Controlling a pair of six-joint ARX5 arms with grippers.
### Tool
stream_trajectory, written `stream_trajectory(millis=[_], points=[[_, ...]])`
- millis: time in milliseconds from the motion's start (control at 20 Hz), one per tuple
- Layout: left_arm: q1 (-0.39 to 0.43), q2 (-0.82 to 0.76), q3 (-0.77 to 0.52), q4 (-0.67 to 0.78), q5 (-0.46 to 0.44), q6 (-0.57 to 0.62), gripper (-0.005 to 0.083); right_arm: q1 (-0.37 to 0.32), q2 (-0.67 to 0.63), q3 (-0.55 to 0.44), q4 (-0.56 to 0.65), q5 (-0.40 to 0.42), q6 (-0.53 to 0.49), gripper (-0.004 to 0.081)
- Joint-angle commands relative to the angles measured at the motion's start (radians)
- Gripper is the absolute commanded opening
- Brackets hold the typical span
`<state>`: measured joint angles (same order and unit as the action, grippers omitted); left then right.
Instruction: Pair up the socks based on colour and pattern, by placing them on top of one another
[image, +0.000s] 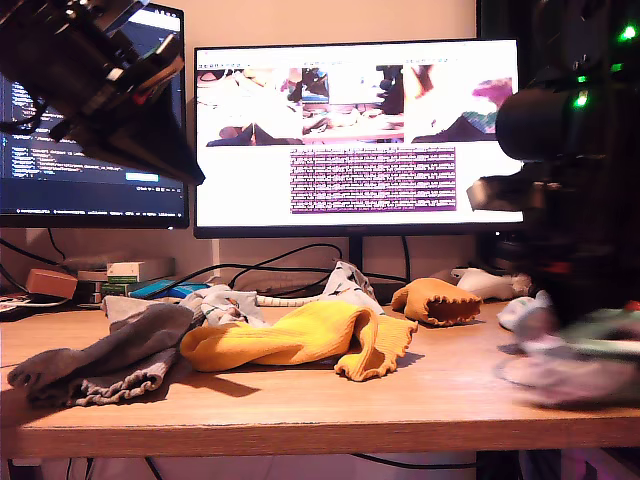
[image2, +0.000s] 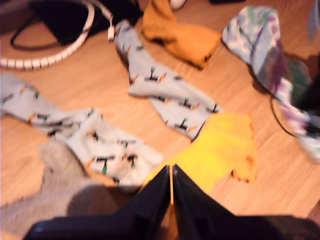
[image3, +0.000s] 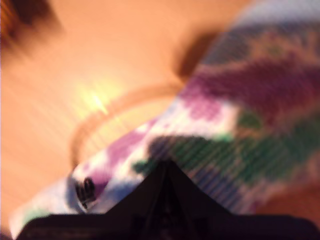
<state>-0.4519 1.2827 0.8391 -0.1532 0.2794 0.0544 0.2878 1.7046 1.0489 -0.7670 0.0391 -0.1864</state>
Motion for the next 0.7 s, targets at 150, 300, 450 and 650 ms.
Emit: stream_trajectory(millis=[150,300,450,650], points=[[-0.022,-0.006,-0.021,0.011,0.004,-0.005,-0.0022,-0.002,0.028,0.014,-0.061,0.03,0.015,-0.001],[-0.023,-0.006,-0.021,0.013,0.005,-0.005,-0.0022,0.0,-0.031,0.092,-0.061,0.014,0.031,-0.001],[-0.023,-0.006,-0.021,0.013,0.005,-0.003,-0.0022,0.0,-0.072,0.145,-0.062,-0.006,0.03,-0.001],[-0.023,-0.006,-0.021,0.024,0.005,-0.002,-0.0021,0.0,-0.073,0.17,0.105,-0.01,-0.114,0.0002]])
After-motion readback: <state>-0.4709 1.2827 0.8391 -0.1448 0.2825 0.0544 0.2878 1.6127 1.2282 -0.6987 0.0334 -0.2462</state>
